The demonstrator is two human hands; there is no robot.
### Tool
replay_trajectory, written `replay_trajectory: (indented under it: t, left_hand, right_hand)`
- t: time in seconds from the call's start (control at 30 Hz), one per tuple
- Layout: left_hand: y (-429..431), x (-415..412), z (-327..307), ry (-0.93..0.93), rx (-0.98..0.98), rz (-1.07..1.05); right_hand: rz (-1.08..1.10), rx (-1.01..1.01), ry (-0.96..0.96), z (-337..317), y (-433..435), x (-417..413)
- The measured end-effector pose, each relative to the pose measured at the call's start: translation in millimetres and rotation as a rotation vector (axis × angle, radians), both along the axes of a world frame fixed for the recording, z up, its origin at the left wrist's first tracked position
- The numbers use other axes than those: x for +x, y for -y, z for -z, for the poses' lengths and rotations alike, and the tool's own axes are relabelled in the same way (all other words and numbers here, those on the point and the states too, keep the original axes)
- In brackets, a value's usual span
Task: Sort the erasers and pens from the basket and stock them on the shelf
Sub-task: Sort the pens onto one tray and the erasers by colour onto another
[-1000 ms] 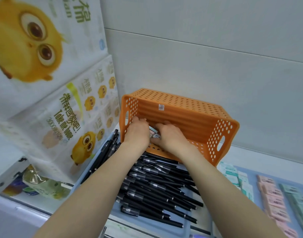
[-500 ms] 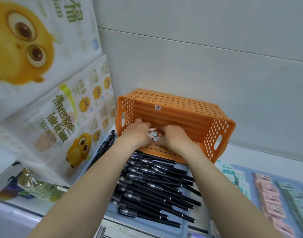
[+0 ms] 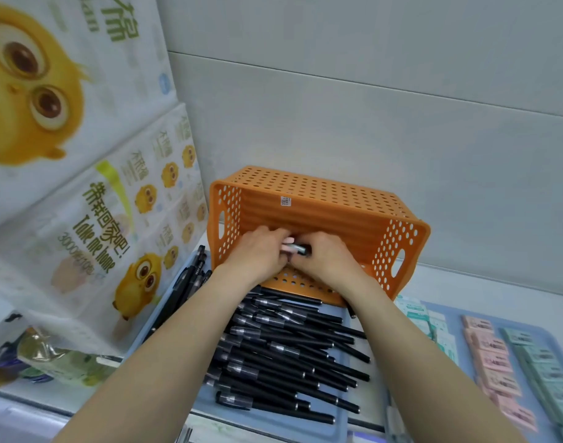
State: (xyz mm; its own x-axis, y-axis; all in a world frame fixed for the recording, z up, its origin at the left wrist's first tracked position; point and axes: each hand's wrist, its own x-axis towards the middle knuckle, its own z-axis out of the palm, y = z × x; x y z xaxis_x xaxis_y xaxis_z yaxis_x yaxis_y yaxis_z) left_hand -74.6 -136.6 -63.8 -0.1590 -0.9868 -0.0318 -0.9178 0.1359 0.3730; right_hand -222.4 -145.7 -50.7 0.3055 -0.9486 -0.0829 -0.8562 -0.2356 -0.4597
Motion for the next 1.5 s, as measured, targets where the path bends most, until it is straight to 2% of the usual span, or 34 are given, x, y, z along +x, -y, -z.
replay_trajectory:
  t: [0.1, 0.2, 0.37, 0.43, 0.53, 0.6, 0.7, 0.8, 0.9, 0.97, 1.07, 1.13, 1.17, 1.2, 1.27, 1.4, 1.5]
  left_hand:
    - [3.3, -5.3, 2.9, -0.032, -0.029, 0.017]
    - [6.5, -6.4, 3.4, -0.064, -0.033, -0.01]
    - [7.7, 5.2, 4.8, -0.306, 0.039, -0.148]
    - [6.5, 10.6, 6.1, -0.578, 0.101, -0.257]
    - [-1.2, 12.4, 1.2, -1.145, 0.22, -0.433]
    - [-5.4, 13.8, -1.7, -1.305, 0.256, -0.464]
    - [-13.0, 14.3, -5.0, -1.378, 0.294, -0.431]
    - [-20.3, 12.8, -8.5, -1.423, 0.296, -0.406]
    - [-27.5, 8.8, -17.9, -1.502, 0.261, -0.395]
    - [-32.9, 4.8, -26.5, -1.585, 0.222, -0.423]
    - [-45.9, -8.6, -38.1, -1.675, 0.201, -0.424]
    - [-58.1, -21.2, -43.5, -1.698, 0.214, -0.391]
    - [-64.6, -28.7, -45.8, -1.701, 0.217, -0.376]
    - [-71.5, -37.2, -47.6, -1.7, 0.221, -0.362]
    - [-86.5, -56.0, -50.3, -1.691, 0.227, -0.326]
    - [-115.7, -97.1, -49.9, -1.644, 0.255, -0.247]
    - [-132.1, -132.0, -48.3, -1.572, 0.293, -0.184]
  right_hand:
    - [0.012, -0.055, 0.009, 0.9, -2.5, -3.4]
    - [-0.042, -0.005, -0.024, 2.8, -7.4, -6.1]
    - [-0.041, -0.015, -0.066, 3.8, -8.4, -4.7]
    - [-0.083, 0.018, -0.155, 3.5, -9.6, -4.2]
    - [-0.083, 0.023, -0.187, 3.1, -9.3, -2.3]
    - [-0.04, 0.018, -0.189, 0.9, -7.9, 1.7]
    - [0.027, 0.031, -0.198, -3.1, -9.4, 7.1]
    - [0.166, 0.001, 0.005, -7.9, -12.2, 0.0]
    - [0.32, 0.025, 0.333, -9.3, -18.1, -14.3]
    - [0.423, 0.176, 0.727, -9.3, -23.2, -20.6]
    - [0.49, 0.501, 1.434, -16.3, -42.6, -32.8]
    - [0.52, 0.728, 1.76, -23.5, -60.2, -43.6]
    - [0.525, 0.8, 1.848, -26.9, -69.0, -49.8]
    - [0.513, 0.842, 1.883, -29.5, -77.6, -56.2]
    - [0.451, 0.85, 1.837, -31.9, -95.6, -72.0]
    - [0.345, 0.55, 1.552, -28.8, -137.6, -125.6]
    - [0.464, 0.325, 1.438, -23.1, -163.1, -187.1]
